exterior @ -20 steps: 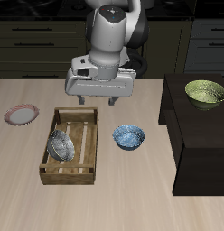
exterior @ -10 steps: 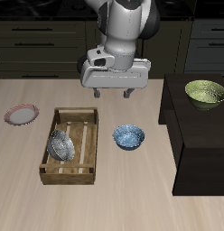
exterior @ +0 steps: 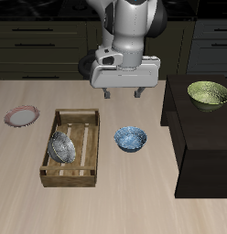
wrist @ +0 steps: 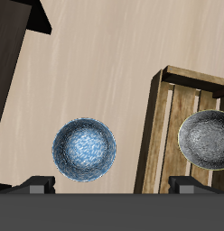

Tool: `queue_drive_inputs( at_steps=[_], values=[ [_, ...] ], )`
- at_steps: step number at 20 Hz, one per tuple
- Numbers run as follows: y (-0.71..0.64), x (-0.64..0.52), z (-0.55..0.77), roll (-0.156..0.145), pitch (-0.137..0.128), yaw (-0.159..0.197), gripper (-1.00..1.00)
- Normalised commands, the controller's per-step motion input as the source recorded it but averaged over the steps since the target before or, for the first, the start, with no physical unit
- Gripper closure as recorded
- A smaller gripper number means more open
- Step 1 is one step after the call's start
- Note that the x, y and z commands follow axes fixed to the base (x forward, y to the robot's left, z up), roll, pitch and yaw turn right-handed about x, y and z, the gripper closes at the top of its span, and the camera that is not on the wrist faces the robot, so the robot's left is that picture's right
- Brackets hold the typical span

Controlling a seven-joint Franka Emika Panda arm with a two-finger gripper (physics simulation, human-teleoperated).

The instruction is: Place the black bowl and the blue bowl in the wooden tray

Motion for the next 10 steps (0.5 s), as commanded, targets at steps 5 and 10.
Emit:
queue_drive_inputs(
  at_steps=[5, 10],
  values=[
    [0.07, 0.16, -0.16, 0.008, 0.024, -0.041, -1.00],
    [0.06, 0.14, -0.34, 0.019, 0.061, -0.018, -1.00]
  ],
)
